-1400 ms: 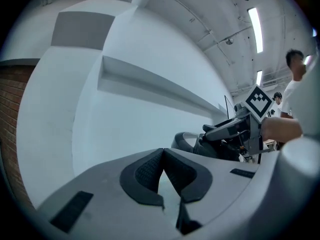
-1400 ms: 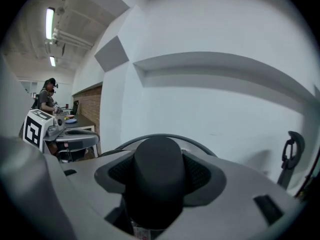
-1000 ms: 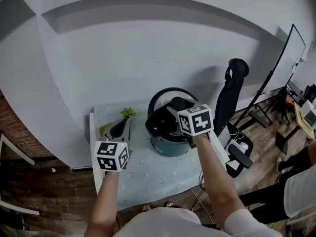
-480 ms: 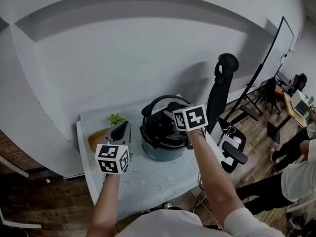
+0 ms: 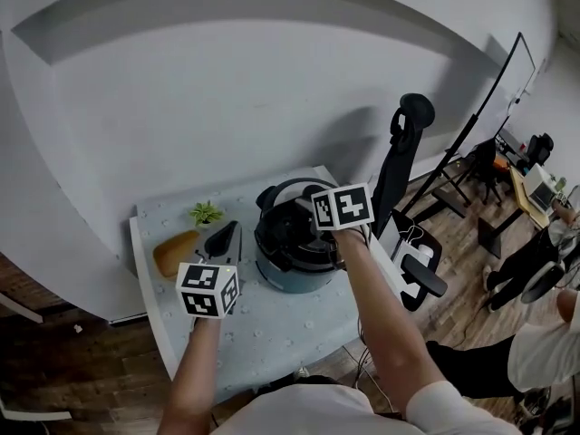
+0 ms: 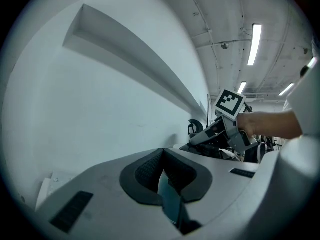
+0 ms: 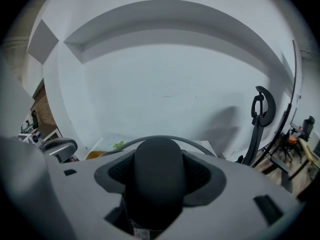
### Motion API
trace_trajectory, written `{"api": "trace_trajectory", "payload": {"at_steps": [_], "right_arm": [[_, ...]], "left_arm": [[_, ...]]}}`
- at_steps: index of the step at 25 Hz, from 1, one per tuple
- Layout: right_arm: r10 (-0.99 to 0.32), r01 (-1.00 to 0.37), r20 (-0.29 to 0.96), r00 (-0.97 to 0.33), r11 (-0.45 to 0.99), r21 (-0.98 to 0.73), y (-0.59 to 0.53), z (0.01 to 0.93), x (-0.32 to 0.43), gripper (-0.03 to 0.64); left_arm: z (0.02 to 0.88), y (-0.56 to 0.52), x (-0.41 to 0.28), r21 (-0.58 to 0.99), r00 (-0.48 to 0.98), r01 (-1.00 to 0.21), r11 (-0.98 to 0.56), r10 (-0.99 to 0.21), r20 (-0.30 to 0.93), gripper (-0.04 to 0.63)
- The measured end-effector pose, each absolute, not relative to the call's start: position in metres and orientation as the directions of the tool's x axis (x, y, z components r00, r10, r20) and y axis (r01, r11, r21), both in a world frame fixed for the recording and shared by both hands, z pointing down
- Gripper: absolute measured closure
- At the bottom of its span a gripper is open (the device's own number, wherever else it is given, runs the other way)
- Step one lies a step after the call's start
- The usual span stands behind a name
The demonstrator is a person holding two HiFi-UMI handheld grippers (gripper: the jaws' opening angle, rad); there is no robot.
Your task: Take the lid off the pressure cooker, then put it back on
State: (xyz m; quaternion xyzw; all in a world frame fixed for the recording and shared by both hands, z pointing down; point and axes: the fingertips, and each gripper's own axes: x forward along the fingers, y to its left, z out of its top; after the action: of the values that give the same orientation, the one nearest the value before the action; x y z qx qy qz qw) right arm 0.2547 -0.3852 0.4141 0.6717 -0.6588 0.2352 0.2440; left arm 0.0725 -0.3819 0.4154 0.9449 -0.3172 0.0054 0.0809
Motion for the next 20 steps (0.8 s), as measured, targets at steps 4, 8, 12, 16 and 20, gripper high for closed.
{"api": "trace_trajectory", "payload": {"at_steps": [4, 8, 12, 16, 20], "right_arm": [[-0.757, -0.999, 0.652, 0.051, -0.039, 0.033, -0.387, 0.417, 0.257, 0.341], [-0.746, -0.997, 0.663, 0.071, -0.063, 0.036, -0.388, 0.42, 0.258, 0.341], [-0.742, -0.997, 0.666, 0.077, -0.079, 0.027, -0.385, 0.423, 0.259, 0.341], [-0.753, -0.996, 0.654, 0.073, -0.087, 0.012, -0.382, 0.426, 0.26, 0.341], [-0.771, -0.997, 0.632, 0.07, -0.075, 0.018, -0.383, 0.425, 0.259, 0.341]], "left_arm": [[0.421, -0.383, 0.069, 0.159, 0.8, -0.598, -0.785, -0.596, 0.067, 0.583], [0.425, -0.383, 0.067, 0.167, 0.8, -0.599, -0.784, -0.596, 0.071, 0.583], [0.427, -0.381, 0.068, 0.17, 0.802, -0.596, -0.785, -0.593, 0.072, 0.583], [0.428, -0.375, 0.073, 0.169, 0.808, -0.587, -0.791, -0.585, 0.071, 0.583], [0.432, -0.369, 0.075, 0.171, 0.808, -0.588, -0.791, -0.583, 0.083, 0.583]]}}
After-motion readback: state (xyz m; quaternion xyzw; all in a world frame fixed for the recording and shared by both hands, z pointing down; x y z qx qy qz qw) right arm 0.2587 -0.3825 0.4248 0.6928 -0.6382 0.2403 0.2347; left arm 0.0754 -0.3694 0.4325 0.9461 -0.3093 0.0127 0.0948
